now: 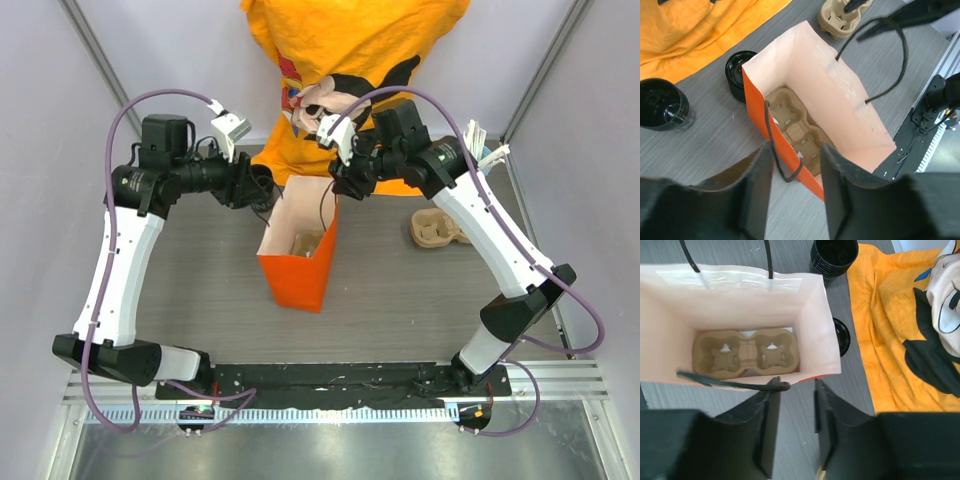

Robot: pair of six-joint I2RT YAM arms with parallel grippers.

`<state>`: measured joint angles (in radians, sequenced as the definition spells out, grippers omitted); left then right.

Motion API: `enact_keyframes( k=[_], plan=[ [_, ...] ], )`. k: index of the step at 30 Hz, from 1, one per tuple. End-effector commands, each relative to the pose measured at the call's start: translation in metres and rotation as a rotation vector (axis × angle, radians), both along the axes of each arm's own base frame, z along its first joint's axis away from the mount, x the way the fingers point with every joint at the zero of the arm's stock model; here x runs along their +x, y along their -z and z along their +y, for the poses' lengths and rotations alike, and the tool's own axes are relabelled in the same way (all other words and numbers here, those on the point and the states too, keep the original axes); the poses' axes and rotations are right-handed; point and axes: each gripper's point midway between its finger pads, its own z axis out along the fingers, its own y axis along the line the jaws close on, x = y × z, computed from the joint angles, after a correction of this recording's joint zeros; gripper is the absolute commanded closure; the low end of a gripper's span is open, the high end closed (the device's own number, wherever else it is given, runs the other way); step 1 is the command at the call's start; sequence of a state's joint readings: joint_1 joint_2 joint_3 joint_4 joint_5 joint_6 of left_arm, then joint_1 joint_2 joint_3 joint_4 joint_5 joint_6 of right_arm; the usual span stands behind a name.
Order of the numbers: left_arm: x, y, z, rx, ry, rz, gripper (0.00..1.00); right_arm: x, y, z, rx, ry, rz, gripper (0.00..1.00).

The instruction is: Pack the takeout coffee

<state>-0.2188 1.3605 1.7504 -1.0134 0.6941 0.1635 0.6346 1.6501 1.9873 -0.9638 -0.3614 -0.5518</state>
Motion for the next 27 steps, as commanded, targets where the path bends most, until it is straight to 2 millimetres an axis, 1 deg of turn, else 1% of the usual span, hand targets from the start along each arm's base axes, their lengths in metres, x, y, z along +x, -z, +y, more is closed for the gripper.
enact_keyframes(
  k=[1, 2, 3, 5, 6, 9, 10, 12, 13, 14, 16, 17, 19, 20, 21, 22, 23, 24, 26, 27],
  plan=[
    [0.008, -0.009, -0.002, -0.005, -0.006, -0.029, 0.64, -0.013, -0.027, 0.002, 0.107, -0.074, -0.017, 0.66],
    [0.009, -0.008, -0.002, -0.004, -0.007, -0.028, 0.67, -0.014, -0.026, 0.002, 0.109, -0.077, -0.013, 0.68],
    [0.01, -0.007, -0.002, -0.005, -0.01, -0.022, 0.72, -0.016, -0.027, 0.002, 0.115, -0.084, -0.01, 0.7],
    [0.012, -0.004, -0.003, -0.003, -0.009, -0.011, 0.77, -0.019, -0.025, 0.003, 0.116, -0.091, 0.002, 0.72],
    [0.013, -0.005, -0.003, -0.004, -0.015, -0.014, 0.82, -0.021, -0.026, 0.003, 0.124, -0.099, 0.005, 0.74],
    [0.017, -0.005, -0.004, 0.002, -0.019, -0.017, 0.92, -0.024, -0.024, 0.004, 0.128, -0.104, 0.023, 0.78],
    [0.018, -0.01, -0.004, 0.0, -0.018, -0.032, 0.94, -0.025, -0.026, 0.004, 0.135, -0.105, 0.025, 0.78],
    [0.021, -0.013, -0.006, 0.002, -0.016, -0.034, 0.97, -0.027, -0.03, 0.005, 0.144, -0.104, 0.024, 0.8],
    [0.021, -0.025, -0.008, -0.006, -0.014, -0.06, 0.98, -0.026, -0.034, 0.005, 0.152, -0.102, 0.019, 0.81],
    [0.024, -0.027, -0.009, -0.006, -0.01, -0.062, 0.99, -0.026, -0.038, 0.004, 0.163, -0.094, 0.018, 0.82],
    [0.023, -0.035, -0.012, -0.008, 0.0, -0.076, 1.0, -0.027, -0.049, 0.004, 0.182, -0.09, 0.004, 0.86],
    [0.024, -0.047, -0.013, -0.017, 0.005, -0.108, 1.0, -0.028, -0.053, 0.003, 0.192, -0.079, 0.007, 0.87],
    [0.024, -0.055, -0.017, -0.023, 0.018, -0.125, 1.0, -0.029, -0.065, 0.003, 0.214, -0.076, -0.012, 0.9],
    [0.023, -0.065, -0.018, -0.029, 0.022, -0.153, 1.0, -0.031, -0.071, 0.002, 0.223, -0.072, -0.019, 0.91],
    [0.024, -0.068, -0.02, -0.032, 0.024, -0.159, 1.0, -0.03, -0.076, 0.0, 0.234, -0.059, -0.021, 0.92],
    [0.024, -0.073, -0.021, -0.038, 0.029, -0.171, 1.0, -0.032, -0.085, 0.0, 0.249, -0.059, -0.037, 0.92],
    [0.021, -0.083, -0.022, -0.048, 0.031, -0.194, 1.0, -0.033, -0.091, -0.002, 0.261, -0.054, -0.045, 0.93],
    [0.022, -0.085, -0.023, -0.051, 0.032, -0.198, 1.0, -0.035, -0.104, -0.003, 0.283, -0.048, -0.06, 0.94],
    [0.019, -0.094, -0.025, -0.067, 0.044, -0.218, 1.0, -0.038, -0.117, -0.005, 0.305, -0.044, -0.076, 0.94],
    [0.017, -0.101, -0.025, -0.076, 0.046, -0.236, 1.0, -0.041, -0.13, -0.008, 0.328, -0.044, -0.096, 0.95]
  ],
)
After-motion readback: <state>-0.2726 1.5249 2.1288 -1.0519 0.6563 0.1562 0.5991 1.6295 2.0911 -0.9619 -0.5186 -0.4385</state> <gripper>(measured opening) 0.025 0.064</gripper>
